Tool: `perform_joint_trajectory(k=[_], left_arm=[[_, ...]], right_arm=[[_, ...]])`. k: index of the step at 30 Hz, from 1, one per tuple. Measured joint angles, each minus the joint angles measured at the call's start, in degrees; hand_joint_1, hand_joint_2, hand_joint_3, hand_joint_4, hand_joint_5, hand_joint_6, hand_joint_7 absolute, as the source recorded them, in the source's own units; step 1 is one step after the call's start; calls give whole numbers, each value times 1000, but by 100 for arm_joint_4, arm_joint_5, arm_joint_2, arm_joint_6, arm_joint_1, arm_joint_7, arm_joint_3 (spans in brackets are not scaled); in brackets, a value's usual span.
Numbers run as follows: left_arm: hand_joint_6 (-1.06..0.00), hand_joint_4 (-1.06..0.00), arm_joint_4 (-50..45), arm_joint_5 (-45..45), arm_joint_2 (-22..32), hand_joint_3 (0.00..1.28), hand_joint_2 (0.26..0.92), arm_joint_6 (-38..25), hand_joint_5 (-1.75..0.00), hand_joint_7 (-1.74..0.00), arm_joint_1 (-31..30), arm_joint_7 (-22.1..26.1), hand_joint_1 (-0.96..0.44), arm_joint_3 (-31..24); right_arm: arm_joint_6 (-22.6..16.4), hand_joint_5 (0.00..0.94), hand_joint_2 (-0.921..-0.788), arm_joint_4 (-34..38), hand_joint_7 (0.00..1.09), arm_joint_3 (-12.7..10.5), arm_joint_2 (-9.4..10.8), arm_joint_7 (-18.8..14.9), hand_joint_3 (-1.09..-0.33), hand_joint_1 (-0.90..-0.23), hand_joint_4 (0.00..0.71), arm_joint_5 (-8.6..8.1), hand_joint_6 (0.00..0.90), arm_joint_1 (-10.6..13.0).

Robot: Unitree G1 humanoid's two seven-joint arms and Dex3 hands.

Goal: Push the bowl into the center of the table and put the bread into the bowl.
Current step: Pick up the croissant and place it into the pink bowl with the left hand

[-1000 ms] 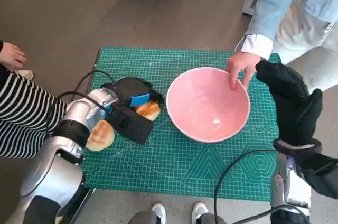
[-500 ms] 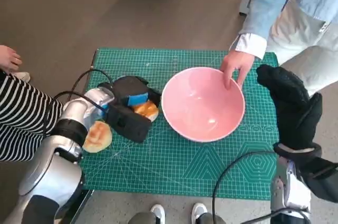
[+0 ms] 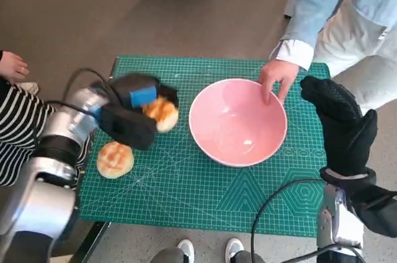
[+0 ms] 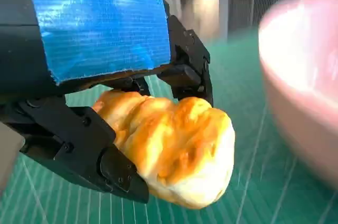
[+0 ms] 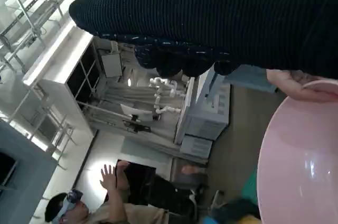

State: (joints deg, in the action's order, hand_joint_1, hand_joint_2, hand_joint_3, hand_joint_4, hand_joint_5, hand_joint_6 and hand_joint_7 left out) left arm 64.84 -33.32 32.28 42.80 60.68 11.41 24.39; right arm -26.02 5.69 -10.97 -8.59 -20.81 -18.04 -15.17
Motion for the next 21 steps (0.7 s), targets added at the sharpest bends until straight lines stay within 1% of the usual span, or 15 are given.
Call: perform_joint_trajectory(k=[5,10,14,21], left_arm=[[-693,-714,-592,559,6,31,918,199,-1112,-1126,7,175,3,-416],[-723,-735,-1271,890,-180,19,913,260,-1066,-1116,11,216,3,-651],[-734,-744,-1488,923,-438,14,911,348,-1042,-1116,47,209,2,-671],[-695,-712,-1345,868,-916,29,920,434,-1068,-1165,103,212,1,-561]], right_arm=[[12,2,-921,25,470,4,1,0,-696,-663,135,-12,49,-39],[35,2,-921,42,471,8,5,-3,-689,-669,136,-27,49,-75],[41,2,-921,43,472,16,15,-7,-684,-674,136,-32,49,-98],[40,1,-921,42,474,28,47,-9,-682,-679,136,-33,47,-108]])
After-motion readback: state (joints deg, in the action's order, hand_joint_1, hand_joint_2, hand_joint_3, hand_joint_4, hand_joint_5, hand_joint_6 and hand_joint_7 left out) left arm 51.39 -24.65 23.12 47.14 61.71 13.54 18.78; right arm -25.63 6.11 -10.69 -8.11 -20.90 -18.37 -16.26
